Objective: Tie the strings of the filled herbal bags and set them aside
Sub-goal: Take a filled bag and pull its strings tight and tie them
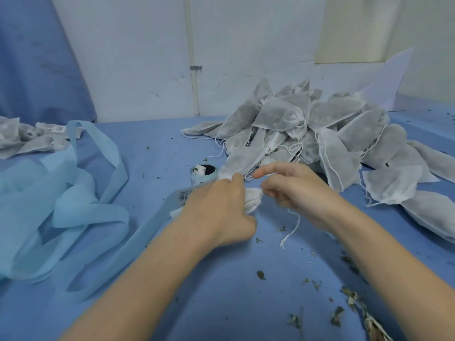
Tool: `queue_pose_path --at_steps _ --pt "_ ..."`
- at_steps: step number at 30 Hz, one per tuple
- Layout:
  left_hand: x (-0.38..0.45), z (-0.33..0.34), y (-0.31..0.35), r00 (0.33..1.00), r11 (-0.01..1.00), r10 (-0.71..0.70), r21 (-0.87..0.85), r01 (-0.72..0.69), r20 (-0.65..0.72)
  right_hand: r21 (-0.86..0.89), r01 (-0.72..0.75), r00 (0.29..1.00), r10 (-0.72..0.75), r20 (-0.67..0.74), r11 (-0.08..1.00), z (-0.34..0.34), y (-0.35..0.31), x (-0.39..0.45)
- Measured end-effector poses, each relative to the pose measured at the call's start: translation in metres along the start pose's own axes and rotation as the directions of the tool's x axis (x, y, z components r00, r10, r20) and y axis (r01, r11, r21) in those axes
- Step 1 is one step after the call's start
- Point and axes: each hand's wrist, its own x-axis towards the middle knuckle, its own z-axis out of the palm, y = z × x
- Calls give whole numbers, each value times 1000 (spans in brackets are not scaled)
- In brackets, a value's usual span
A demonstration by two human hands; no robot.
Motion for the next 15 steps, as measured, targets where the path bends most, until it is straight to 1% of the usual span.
queue_pose_path --at_steps 1,3,4,5,6,9,12,14,15 --pt "1 1 1 1000 999 21 -41 -22 -12 15 6 1000 -6 27 1000 1 0 0" --pt "5 4 5 997 974 44 -218 -56 -56 70 22 999 -25 45 997 3 1 -1" --pt "6 5 8 997 945 35 -322 -53 -64 99 28 999 -31 29 995 3 1 -1" --pt "7 7 10 998 920 20 -390 -43 -62 119 35 999 -35 2 992 2 2 0" --pt "8 9 11 998 910 10 -414 -33 -59 123 41 999 -37 -33 992 1 3 0" --pt "7 13 11 994 926 30 -372 -68 -108 39 63 987 -57 -153 997 -2 6 3" --pt "7 13 8 983 952 107 -271 -145 -151 -118 84 966 -110 -233 989 -3 12 5" --pt "9 14 6 981 958 96 -253 -138 -169 -243 70 950 -139 -281 968 -3 13 5" --pt "10 15 4 980 954 73 -274 -122 -183 -252 53 945 -130 -301 966 -4 13 5"
